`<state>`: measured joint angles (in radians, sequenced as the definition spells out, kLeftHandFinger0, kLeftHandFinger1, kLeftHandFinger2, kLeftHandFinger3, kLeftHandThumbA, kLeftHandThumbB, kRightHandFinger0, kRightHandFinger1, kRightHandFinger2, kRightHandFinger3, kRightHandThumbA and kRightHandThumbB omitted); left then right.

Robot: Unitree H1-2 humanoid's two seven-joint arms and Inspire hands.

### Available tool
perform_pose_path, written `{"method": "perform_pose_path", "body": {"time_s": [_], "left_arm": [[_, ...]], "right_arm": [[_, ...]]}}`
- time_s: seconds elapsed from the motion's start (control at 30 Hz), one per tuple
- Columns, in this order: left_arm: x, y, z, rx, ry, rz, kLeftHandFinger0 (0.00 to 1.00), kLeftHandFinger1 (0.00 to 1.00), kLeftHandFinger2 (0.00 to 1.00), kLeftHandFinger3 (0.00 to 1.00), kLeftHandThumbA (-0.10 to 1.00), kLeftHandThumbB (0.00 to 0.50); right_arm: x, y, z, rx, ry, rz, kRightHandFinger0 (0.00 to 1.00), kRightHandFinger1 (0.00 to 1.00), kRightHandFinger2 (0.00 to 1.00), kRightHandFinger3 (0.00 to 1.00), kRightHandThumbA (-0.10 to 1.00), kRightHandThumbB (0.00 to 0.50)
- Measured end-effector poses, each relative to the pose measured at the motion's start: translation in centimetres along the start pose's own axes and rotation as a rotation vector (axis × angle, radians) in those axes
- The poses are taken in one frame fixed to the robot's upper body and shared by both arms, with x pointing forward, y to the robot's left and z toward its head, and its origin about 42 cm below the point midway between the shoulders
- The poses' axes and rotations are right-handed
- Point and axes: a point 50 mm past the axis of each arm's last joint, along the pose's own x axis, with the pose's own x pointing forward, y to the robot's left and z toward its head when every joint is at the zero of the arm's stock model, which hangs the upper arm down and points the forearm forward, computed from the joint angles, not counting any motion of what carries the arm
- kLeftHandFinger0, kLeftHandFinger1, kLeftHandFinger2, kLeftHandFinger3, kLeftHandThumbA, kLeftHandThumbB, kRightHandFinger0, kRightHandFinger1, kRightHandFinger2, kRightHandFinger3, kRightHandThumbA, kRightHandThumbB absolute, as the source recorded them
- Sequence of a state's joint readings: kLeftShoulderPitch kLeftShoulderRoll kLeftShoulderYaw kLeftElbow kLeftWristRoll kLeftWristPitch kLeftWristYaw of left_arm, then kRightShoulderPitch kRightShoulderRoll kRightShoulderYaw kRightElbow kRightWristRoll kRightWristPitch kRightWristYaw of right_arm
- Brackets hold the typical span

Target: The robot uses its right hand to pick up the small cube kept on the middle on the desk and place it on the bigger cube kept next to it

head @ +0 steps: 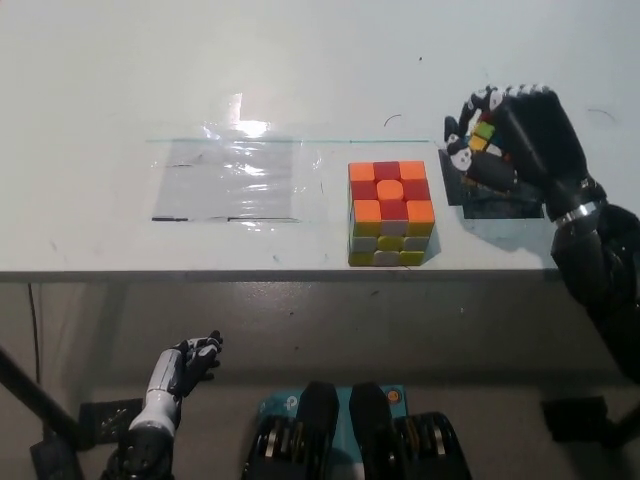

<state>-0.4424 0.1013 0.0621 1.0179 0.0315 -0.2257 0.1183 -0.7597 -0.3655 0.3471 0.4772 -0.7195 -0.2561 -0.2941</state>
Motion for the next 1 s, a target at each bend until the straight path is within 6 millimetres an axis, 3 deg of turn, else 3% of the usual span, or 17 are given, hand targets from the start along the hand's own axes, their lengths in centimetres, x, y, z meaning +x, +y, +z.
{"method": "perform_pose_path", "body": {"time_s": [0.03, 0.07, 0.1, 0.17, 0.2, 0.23, 0.3, 0.33, 0.37, 0.47, 0.53, 0.67, 0.73, 0.83, 0.9, 0.93, 1.0], "left_arm": [[0.0, 0.0, 0.0, 0.000, 0.001, -0.001, 0.85, 0.80, 0.83, 0.73, 0.64, 0.096], [0.0, -0.1, 0.0, -0.001, 0.001, -0.001, 0.83, 0.77, 0.78, 0.68, 0.63, 0.086], [-0.1, -0.1, -0.1, -0.001, 0.002, -0.001, 0.76, 0.69, 0.67, 0.57, 0.61, 0.079], [-0.1, -0.1, -0.2, -0.001, 0.004, -0.001, 0.79, 0.74, 0.73, 0.62, 0.64, 0.099], [-0.1, -0.1, -0.3, -0.001, 0.006, -0.002, 0.71, 0.66, 0.63, 0.55, 0.63, 0.067], [-0.1, -0.1, -0.3, 0.000, 0.007, -0.002, 0.66, 0.60, 0.58, 0.51, 0.61, 0.080], [-0.2, -0.1, -0.5, -0.002, 0.009, -0.001, 0.61, 0.56, 0.54, 0.46, 0.57, 0.064], [-0.2, -0.1, -0.5, -0.003, 0.008, -0.001, 0.70, 0.66, 0.65, 0.54, 0.61, 0.087], [-0.3, -0.1, -0.7, -0.004, 0.009, -0.001, 0.74, 0.70, 0.70, 0.57, 0.63, 0.093], [-0.4, -0.1, -0.9, -0.002, 0.012, -0.001, 0.75, 0.69, 0.69, 0.58, 0.63, 0.090], [-0.4, -0.1, -0.9, -0.002, 0.014, -0.001, 0.74, 0.69, 0.70, 0.59, 0.64, 0.110], [-0.5, -0.1, -1.0, 0.001, 0.014, -0.003, 0.86, 0.80, 0.79, 0.65, 0.65, 0.103], [-0.5, -0.1, -1.0, 0.002, 0.014, -0.004, 0.81, 0.75, 0.75, 0.63, 0.63, 0.106], [-0.5, -0.1, -1.0, -0.001, 0.015, -0.002, 0.82, 0.76, 0.77, 0.68, 0.67, 0.135], [-0.5, -0.1, -1.0, -0.001, 0.015, -0.002, 0.82, 0.75, 0.73, 0.64, 0.67, 0.125], [-0.4, -0.1, -1.0, -0.001, 0.015, -0.002, 0.76, 0.69, 0.67, 0.57, 0.63, 0.111], [-0.4, -0.1, -1.0, -0.001, 0.014, -0.002, 0.78, 0.70, 0.65, 0.53, 0.64, 0.116]], "right_arm": [[0.4, -0.3, 0.4, 0.002, -0.015, -0.010, 0.00, 0.04, 0.44, 0.35, -0.10, 0.250], [0.7, -0.6, 0.8, 0.004, -0.029, -0.017, 0.00, 0.04, 0.44, 0.35, -0.10, 0.246], [0.9, -0.8, 1.2, 0.006, -0.040, -0.021, 0.00, 0.03, 0.43, 0.34, -0.10, 0.251], [1.4, -1.0, 2.3, 0.018, -0.069, -0.029, 0.00, 0.04, 0.44, 0.36, -0.10, 0.229], [1.5, -1.1, 2.9, 0.024, -0.081, -0.032, 0.00, 0.04, 0.45, 0.38, -0.10, 0.231], [1.6, -1.1, 3.2, 0.027, -0.088, -0.032, 0.00, 0.05, 0.45, 0.38, -0.10, 0.233], [2.1, -1.2, 4.7, 0.048, -0.123, -0.038, 0.00, 0.05, 0.46, 0.38, -0.10, 0.242], [2.1, -1.2, 4.8, 0.050, -0.126, -0.038, 0.00, 0.06, 0.47, 0.38, -0.10, 0.240], [2.4, -1.1, 5.5, 0.062, -0.140, -0.039, 0.00, 0.07, 0.48, 0.38, -0.10, 0.240], [2.7, -0.7, 6.7, 0.082, -0.157, -0.032, 0.00, 0.06, 0.46, 0.40, -0.10, 0.307], [2.8, -0.4, 7.2, 0.092, -0.165, -0.024, 0.00, 0.06, 0.46, 0.40, -0.10, 0.300], [3.0, 0.2, 8.2, 0.111, -0.177, -0.010, 0.00, 0.04, 0.45, 0.42, -0.10, 0.281], [3.0, 0.5, 8.4, 0.116, -0.178, -0.002, 0.00, 0.04, 0.44, 0.42, -0.10, 0.286], [3.0, 0.8, 8.3, 0.115, -0.173, 0.011, 0.00, 0.00, 0.40, 0.39, -0.10, 0.263], [2.9, 1.1, 8.0, 0.110, -0.166, 0.021, 0.00, 0.00, 0.40, 0.38, -0.10, 0.262], [2.8, 1.3, 7.8, 0.107, -0.161, 0.028, 0.00, 0.00, 0.41, 0.39, -0.10, 0.273], [2.7, 1.6, 7.5, 0.102, -0.152, 0.040, 0.00, 0.01, 0.47, 0.42, -0.10, 0.267]]}}
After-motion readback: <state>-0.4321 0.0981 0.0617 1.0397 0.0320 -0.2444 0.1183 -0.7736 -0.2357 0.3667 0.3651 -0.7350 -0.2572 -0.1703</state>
